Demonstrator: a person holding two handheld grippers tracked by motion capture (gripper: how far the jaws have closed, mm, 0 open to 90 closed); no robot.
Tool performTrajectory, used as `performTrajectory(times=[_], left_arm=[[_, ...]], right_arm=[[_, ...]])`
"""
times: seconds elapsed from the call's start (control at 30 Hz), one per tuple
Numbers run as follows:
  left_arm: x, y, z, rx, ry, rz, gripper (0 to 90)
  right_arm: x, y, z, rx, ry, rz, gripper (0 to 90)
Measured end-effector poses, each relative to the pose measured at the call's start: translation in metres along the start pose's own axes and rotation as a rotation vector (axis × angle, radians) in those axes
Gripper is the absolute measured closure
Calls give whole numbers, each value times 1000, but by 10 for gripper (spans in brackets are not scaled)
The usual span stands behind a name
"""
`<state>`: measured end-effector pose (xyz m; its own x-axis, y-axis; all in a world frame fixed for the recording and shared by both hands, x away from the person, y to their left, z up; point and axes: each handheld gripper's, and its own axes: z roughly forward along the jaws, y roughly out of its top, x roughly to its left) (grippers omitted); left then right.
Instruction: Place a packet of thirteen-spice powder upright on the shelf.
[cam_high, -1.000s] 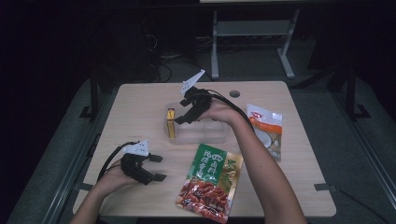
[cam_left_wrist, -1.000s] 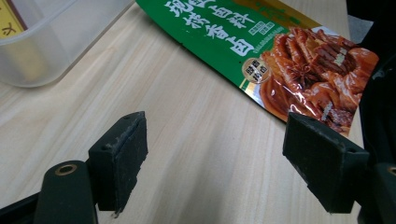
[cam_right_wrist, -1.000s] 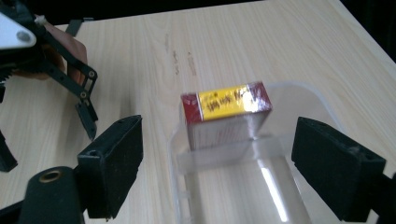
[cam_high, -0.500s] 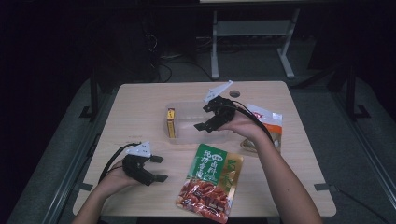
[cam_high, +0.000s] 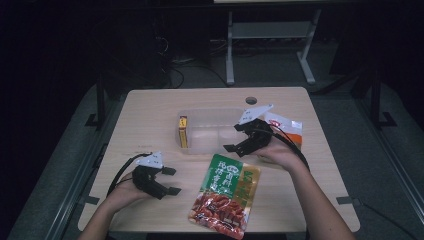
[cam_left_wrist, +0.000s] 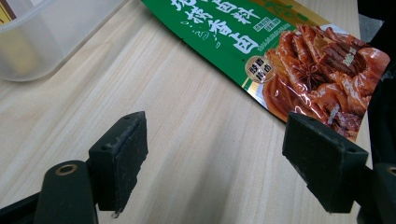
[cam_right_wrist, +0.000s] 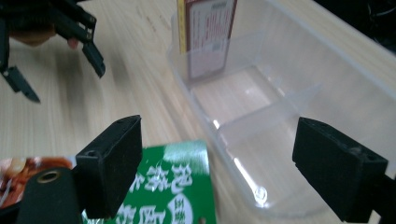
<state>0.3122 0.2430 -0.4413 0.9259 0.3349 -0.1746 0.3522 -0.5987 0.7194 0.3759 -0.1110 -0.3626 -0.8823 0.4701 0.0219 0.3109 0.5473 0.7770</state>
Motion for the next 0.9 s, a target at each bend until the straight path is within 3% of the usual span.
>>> performTrajectory(times=[0.6,0.9], left_arm=[[0,0,2,6,28,-38,273],[-3,5,-2,-20,32,-83,389]], right_arm=[[11,-72,-36,-5,-81,104,160],[22,-103,-46,20,-111,142,160]])
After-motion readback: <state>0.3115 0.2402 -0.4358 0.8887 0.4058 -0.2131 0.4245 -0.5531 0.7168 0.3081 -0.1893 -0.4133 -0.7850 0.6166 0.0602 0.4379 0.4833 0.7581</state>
